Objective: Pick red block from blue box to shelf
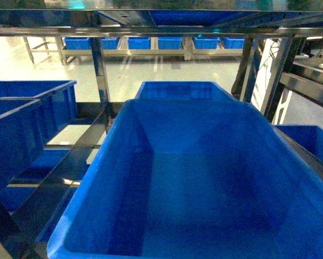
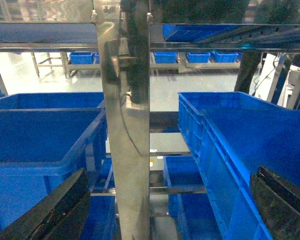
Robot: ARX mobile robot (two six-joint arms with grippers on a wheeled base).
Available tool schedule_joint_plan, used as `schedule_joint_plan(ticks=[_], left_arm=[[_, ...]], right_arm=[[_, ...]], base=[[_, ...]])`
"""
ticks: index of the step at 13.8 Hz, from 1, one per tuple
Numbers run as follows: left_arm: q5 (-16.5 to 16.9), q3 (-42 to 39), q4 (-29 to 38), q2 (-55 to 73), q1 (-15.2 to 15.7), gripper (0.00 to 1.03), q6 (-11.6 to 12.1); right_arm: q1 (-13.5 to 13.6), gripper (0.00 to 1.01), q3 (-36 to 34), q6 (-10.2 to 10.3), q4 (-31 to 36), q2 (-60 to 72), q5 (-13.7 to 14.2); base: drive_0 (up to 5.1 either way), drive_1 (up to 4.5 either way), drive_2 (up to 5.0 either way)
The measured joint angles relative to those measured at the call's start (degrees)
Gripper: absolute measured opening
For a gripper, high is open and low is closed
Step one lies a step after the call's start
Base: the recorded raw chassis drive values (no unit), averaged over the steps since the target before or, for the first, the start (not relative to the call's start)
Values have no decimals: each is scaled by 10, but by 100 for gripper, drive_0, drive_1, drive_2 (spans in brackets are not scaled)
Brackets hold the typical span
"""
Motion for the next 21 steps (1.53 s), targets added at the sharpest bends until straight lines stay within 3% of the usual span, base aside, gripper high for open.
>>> schedule_joint_plan(ticks=[19,21], left_arm=[[0,0,0,0,0,98,0],[0,0,0,0,0,98,0]], right_arm=[[0,28,0,0,0,0,0],[1,28,-1,4,-70,4,-37]], base=[[0,0,0],[0,0,0]])
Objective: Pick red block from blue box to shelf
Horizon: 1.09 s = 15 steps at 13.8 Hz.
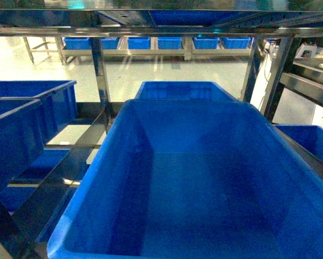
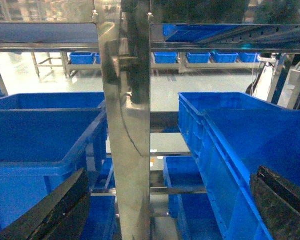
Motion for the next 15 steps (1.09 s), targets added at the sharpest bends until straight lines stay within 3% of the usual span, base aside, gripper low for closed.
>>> schedule_joint_plan(ticks=[1,2,4,5,6,8,9,11,12,15], left_arm=[[0,0,0,0,0,98,0],[0,0,0,0,0,98,0],[0,0,0,0,0,98,0],[0,0,0,0,0,98,0],[0,0,0,0,0,98,0],[0,0,0,0,0,98,0],[0,0,0,0,0,98,0],[0,0,0,0,0,98,0],[0,0,0,0,0,98,0],[0,0,0,0,0,98,0]], right_arm=[[23,28,-2,12,-42,6,-15],[48,28,-2,19,-28,10,-16],[124,28,-2,21,19,45,-21],[180,28,3,20,64,104,-20],[215,28,10,12,106,151,-10],[270,28,35,-24,204,252,-2],[275,28,69,-52,254,323,2],[263,28,109,-59,281,382,-2],[258,33,128,-64,283,406,-5],[248,67,141,-66,266,403,-24]], base=[[0,0,0],[0,0,0],[0,0,0],[0,0,0],[0,0,0],[0,0,0],[0,0,0],[0,0,0],[0,0,0],[0,0,0]])
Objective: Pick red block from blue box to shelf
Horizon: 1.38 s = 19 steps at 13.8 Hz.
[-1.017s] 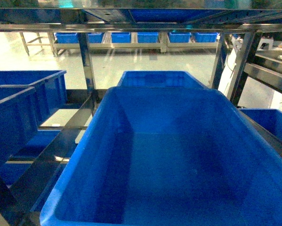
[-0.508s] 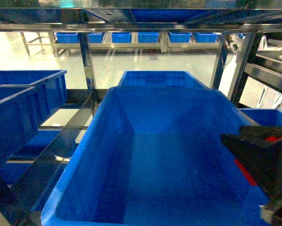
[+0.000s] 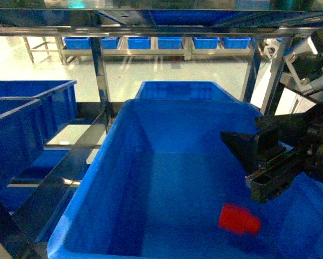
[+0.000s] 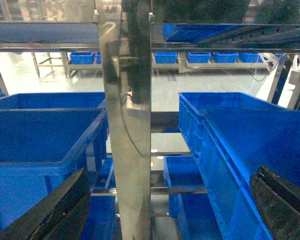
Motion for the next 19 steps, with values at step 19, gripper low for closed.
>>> schedule_joint_plan(ticks=[19], left_arm=[[0,0,0,0,0,98,0]], right_arm=[[-48,73,-261,-3,-390,-798,281]], base=[[0,0,0]])
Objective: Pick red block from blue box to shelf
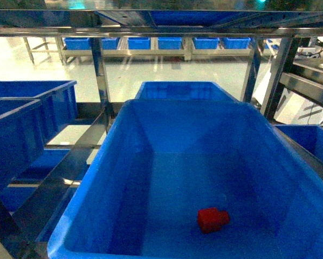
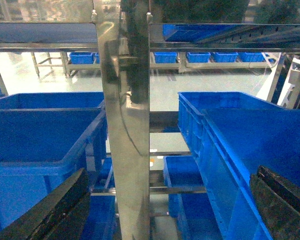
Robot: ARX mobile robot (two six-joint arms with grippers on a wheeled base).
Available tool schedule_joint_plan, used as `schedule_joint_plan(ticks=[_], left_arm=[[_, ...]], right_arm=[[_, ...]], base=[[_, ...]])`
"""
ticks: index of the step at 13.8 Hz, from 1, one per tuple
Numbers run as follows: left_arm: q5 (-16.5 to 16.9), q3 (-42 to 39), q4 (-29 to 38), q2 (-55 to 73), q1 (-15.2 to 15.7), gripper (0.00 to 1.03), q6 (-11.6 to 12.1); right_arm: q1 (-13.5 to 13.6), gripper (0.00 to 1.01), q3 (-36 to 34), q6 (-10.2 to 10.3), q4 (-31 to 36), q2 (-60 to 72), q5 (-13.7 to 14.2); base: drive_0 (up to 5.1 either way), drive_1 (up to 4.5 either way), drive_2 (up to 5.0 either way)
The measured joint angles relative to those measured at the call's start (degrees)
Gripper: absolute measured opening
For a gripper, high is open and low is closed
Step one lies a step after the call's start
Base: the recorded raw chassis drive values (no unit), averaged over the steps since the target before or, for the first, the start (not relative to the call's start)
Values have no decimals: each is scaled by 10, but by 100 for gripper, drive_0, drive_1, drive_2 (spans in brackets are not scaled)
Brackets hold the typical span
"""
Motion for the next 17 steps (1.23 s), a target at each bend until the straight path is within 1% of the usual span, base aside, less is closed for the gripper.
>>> schedule_joint_plan(ticks=[1,2,3,4,5,6,7,8,14,15,17], left_arm=[[0,0,0,0,0,98,0],[0,0,0,0,0,98,0],[0,0,0,0,0,98,0],[0,0,0,0,0,98,0],[0,0,0,0,0,98,0],[0,0,0,0,0,98,0],[0,0,0,0,0,98,0],[-1,0,0,0,0,98,0],[0,0,0,0,0,98,0],[0,0,0,0,0,98,0],[0,0,0,0,0,98,0]], right_arm=[[-18,60,-3,17,-22,-9,-5],[-28,48,-4,24,-27,-24,-23],[-39,37,-5,28,-31,-35,-35],[-91,24,-8,31,-43,-49,-90],[-120,13,-16,31,-40,-57,-98],[-118,1,-24,33,-50,-72,-106],[-115,2,-24,35,-127,-128,-111],[-115,2,-24,35,-137,-165,-109],[-115,2,-24,35,-140,-163,-109],[-115,7,-24,35,-140,-163,-109],[-115,32,-24,35,-140,-163,-109]], base=[[0,0,0],[0,0,0],[0,0,0],[0,0,0],[0,0,0],[0,0,0],[0,0,0],[0,0,0],[0,0,0],[0,0,0],[0,0,0]])
